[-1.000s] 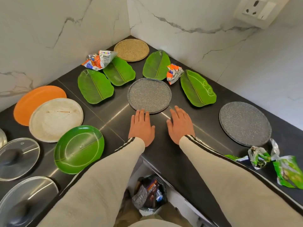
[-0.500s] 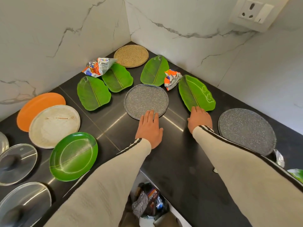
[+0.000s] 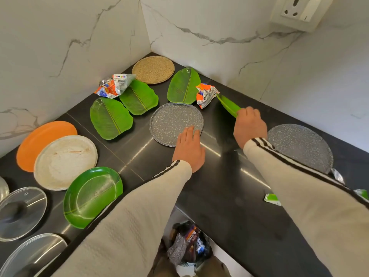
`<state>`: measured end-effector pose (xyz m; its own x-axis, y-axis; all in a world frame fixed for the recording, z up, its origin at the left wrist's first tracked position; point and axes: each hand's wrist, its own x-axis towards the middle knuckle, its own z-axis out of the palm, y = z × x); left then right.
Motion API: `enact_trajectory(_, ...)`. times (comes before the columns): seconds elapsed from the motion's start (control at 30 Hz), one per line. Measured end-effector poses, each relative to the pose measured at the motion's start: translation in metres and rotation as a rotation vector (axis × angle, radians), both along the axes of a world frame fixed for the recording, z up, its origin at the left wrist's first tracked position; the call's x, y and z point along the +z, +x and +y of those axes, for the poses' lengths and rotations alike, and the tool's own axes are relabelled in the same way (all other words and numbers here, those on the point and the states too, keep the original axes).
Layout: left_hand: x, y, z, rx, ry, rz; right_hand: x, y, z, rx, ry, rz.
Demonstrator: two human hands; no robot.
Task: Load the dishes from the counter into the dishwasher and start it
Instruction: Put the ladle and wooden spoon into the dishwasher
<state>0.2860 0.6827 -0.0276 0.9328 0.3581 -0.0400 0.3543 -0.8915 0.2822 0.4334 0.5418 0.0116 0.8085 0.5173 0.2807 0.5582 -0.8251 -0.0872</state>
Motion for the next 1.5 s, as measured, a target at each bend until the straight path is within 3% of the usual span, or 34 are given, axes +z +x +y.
enact_trajectory(0.13, 0.009, 0.004, 0.004, 0.049, -0.145, -0.087, 0.04, 0.002, 0.012, -0.09, 0.218, -0.026)
enact_trajectory(0.27, 0.024, 0.009, 0.013, 0.256, -0.465, -0.214, 0.066, -0.008, 0.038, -0.252, 0.511, 0.148)
enact_trajectory(0.5, 0.039, 0.015, 0.049, 0.613, -0.98, -0.319, 0.053, -0.037, 0.092, -0.395, 0.963, 0.672)
enact_trajectory(0.6, 0.033, 0.016, 0.073, 0.756, -1.263, -0.439, 0.042, -0.052, 0.11, -0.43, 1.189, 0.994)
enact_trajectory(0.7, 0.029, 0.01, 0.091, 0.848, -1.51, -0.57, 0.03, -0.058, 0.125, -0.417, 1.272, 1.212)
enact_trajectory(0.83, 0.027, 0.009, 0.111, 0.895, -1.577, -0.679, 0.008, -0.055, 0.139, -0.391, 1.202, 1.291)
enact_trajectory(1.03, 0.02, 0.015, 0.14, 0.882, -1.459, -0.697, -0.013, -0.036, 0.155, -0.336, 0.993, 1.268)
enact_trajectory(1.17, 0.015, 0.013, 0.152, 0.866, -1.43, -0.667, -0.016, -0.016, 0.171, -0.378, 0.97, 1.212)
enact_trajectory(1.5, 0.001, 0.004, 0.163, 0.892, -1.42, -0.648, -0.017, -0.001, 0.199, -0.332, 0.959, 1.34)
